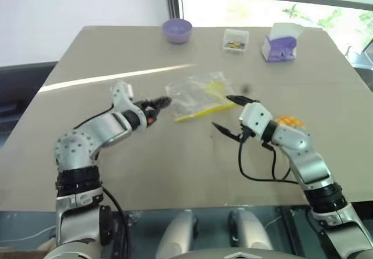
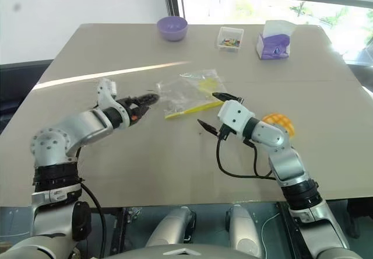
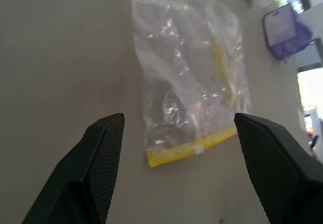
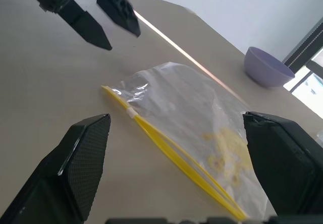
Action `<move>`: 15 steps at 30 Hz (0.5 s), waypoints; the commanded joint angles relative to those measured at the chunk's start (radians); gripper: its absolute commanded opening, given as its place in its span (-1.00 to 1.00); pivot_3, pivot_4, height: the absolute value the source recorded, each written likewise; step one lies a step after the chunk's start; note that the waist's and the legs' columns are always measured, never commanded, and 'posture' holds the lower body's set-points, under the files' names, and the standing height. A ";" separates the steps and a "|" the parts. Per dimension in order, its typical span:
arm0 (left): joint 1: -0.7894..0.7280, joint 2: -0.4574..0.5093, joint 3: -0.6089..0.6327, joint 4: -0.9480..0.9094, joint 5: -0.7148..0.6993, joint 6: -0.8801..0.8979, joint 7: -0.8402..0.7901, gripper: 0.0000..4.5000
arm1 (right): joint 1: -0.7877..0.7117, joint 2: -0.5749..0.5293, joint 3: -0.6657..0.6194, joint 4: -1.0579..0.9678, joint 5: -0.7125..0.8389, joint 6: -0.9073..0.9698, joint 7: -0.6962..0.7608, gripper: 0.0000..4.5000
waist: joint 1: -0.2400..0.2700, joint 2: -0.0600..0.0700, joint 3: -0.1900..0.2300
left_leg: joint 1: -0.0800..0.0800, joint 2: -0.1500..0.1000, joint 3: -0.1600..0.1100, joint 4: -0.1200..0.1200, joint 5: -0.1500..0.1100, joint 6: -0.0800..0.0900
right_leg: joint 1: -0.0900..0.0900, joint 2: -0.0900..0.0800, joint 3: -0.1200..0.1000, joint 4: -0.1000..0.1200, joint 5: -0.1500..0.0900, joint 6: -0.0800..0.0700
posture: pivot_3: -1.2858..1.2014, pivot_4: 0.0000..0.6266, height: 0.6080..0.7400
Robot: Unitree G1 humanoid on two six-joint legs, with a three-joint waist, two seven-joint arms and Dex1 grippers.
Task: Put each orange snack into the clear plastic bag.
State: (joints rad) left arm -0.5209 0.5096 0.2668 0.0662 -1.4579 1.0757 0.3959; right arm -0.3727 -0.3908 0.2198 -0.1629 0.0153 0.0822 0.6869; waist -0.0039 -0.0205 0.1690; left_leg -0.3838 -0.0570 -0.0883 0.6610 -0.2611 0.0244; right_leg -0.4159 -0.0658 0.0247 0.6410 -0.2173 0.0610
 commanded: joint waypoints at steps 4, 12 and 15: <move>-0.021 0.117 -0.232 -0.076 0.434 -0.118 -0.313 0.67 | 0.046 -0.016 -0.035 -0.108 0.032 0.032 -0.010 1.00 | -0.007 0.000 0.000 | 0.000 0.000 0.002 -0.002 0.000 0.000 | -0.001 0.000 0.001 0.000 0.000 0.000 | 0.03 -0.52 1.00; 0.006 0.171 -0.275 -0.044 0.684 -0.188 -0.553 0.67 | 0.088 -0.034 -0.049 -0.171 0.038 0.069 -0.024 1.00 | -0.009 0.001 0.001 | -0.001 0.002 0.003 -0.006 0.000 0.000 | -0.004 -0.001 0.003 -0.001 0.000 0.000 | 0.03 -0.52 1.00; 0.008 0.157 -0.244 -0.022 0.701 -0.182 -0.618 0.67 | 0.093 -0.037 -0.052 -0.175 0.038 0.069 -0.028 1.00 | -0.008 0.001 0.001 | 0.000 0.002 0.004 -0.006 0.000 0.000 | -0.004 -0.001 0.003 -0.001 0.000 0.000 | 0.03 -0.52 1.00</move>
State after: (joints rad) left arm -0.5112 0.6644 -0.0001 0.0503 -0.7734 0.9063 -0.1803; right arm -0.2810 -0.4243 0.1874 -0.2935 0.0386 0.1516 0.6672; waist -0.0117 -0.0197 0.1695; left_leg -0.3843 -0.0552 -0.0847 0.6548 -0.2610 0.0243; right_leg -0.4204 -0.0665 0.0274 0.6399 -0.2176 0.0608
